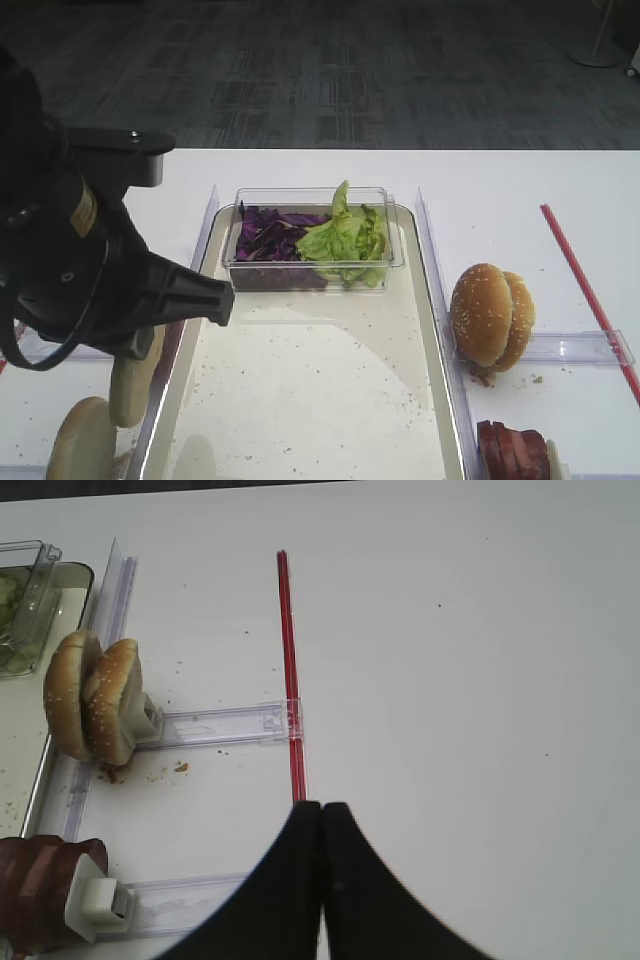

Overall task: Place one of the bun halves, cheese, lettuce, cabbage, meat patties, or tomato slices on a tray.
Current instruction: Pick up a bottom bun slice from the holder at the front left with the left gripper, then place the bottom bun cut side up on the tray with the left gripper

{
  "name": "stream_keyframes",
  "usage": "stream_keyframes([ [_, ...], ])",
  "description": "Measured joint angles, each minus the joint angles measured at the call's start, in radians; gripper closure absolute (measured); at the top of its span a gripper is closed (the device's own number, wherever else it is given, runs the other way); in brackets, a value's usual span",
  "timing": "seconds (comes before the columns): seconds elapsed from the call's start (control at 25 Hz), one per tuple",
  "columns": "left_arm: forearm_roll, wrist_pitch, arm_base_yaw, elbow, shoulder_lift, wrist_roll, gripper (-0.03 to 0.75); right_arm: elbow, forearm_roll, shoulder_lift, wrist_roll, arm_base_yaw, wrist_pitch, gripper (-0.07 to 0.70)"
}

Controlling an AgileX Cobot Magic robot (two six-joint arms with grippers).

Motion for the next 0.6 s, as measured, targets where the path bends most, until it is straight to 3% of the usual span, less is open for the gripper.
stream_keyframes([
  [0.2, 0.002, -0.005, 0.041, -0.018, 0.0, 0.002, 0.671, 0.0, 0.0, 0.0, 0.0, 0.0, 0.0, 0.595],
  [0.6, -0.005, -0.042, 0.047, -0.07, 0.073, 0.036, 0.672, 0.0, 0.0, 0.0, 0.0, 0.0, 0.0, 0.595],
])
